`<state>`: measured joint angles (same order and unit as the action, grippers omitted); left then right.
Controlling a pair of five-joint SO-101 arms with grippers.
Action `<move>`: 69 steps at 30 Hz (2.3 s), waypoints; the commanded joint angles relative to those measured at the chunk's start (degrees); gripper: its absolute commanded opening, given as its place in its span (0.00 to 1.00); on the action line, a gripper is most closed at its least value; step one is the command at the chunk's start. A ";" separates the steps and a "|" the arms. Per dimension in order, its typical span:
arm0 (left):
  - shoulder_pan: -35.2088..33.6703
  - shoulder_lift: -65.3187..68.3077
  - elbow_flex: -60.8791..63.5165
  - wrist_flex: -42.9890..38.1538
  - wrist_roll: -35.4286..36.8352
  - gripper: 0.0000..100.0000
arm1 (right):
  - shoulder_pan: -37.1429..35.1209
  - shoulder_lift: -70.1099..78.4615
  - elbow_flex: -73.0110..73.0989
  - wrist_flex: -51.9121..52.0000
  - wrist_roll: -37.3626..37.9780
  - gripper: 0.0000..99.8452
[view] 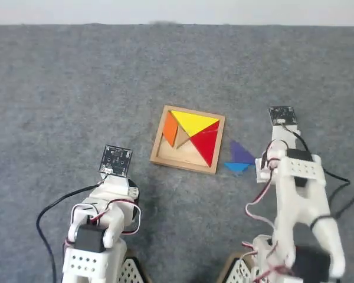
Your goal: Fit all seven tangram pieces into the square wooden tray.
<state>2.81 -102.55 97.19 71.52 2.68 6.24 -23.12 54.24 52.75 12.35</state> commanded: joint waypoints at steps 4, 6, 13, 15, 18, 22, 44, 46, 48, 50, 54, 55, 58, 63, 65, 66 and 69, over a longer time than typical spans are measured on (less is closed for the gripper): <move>0.09 -0.70 -0.75 0.35 0.70 0.01 | -5.58 -6.81 -7.56 8.40 3.08 0.30; 0.09 -0.70 -0.75 0.35 0.70 0.01 | -6.73 -5.32 -9.49 9.01 3.16 0.33; 0.09 -0.70 -0.75 0.35 0.70 0.01 | -6.73 10.95 -16.79 8.75 10.55 0.33; 0.09 -0.70 -0.75 0.35 0.70 0.01 | -5.05 15.60 -19.60 8.75 11.16 0.33; 0.09 -0.70 -0.75 0.35 0.70 0.01 | -2.51 20.44 -22.33 8.66 11.34 0.33; 0.09 -0.70 -0.75 0.35 0.70 0.01 | -1.63 24.31 -22.68 6.20 11.52 0.33; 0.09 -0.70 -0.75 0.35 0.70 0.01 | -5.49 10.59 -22.33 12.18 6.15 0.20; 0.09 -0.70 -0.75 0.35 0.70 0.01 | -8.57 6.46 -22.51 14.81 5.54 0.20; 0.09 -0.70 -0.75 0.35 0.70 0.01 | -12.26 2.86 -22.68 16.48 4.13 0.20; 0.09 -0.70 -0.75 0.35 0.70 0.01 | -16.84 1.01 -23.56 17.10 3.16 0.20; 0.09 -0.70 -0.75 0.35 0.70 0.01 | -26.33 5.05 -29.01 17.45 1.14 0.20; 0.09 -0.70 -0.75 0.35 0.70 0.01 | -28.18 7.34 -30.77 17.71 1.14 0.20; 0.09 -0.70 -0.75 0.35 0.70 0.01 | -31.96 15.87 -35.78 18.24 3.43 0.20; 0.09 -0.70 -0.75 0.35 0.70 0.01 | -37.05 28.53 -46.24 17.01 4.75 0.20; 0.09 -0.70 -0.75 0.35 0.70 0.01 | -38.55 32.22 -49.49 17.36 4.84 0.20; 0.09 -0.70 -0.75 0.35 0.70 0.01 | -38.99 33.80 -50.64 17.19 5.01 0.20; 0.09 -0.70 -0.75 0.35 0.70 0.01 | -39.43 38.29 -53.01 15.43 5.10 0.20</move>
<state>2.81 -102.55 97.19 71.52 2.68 -32.35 13.71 6.24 70.07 16.57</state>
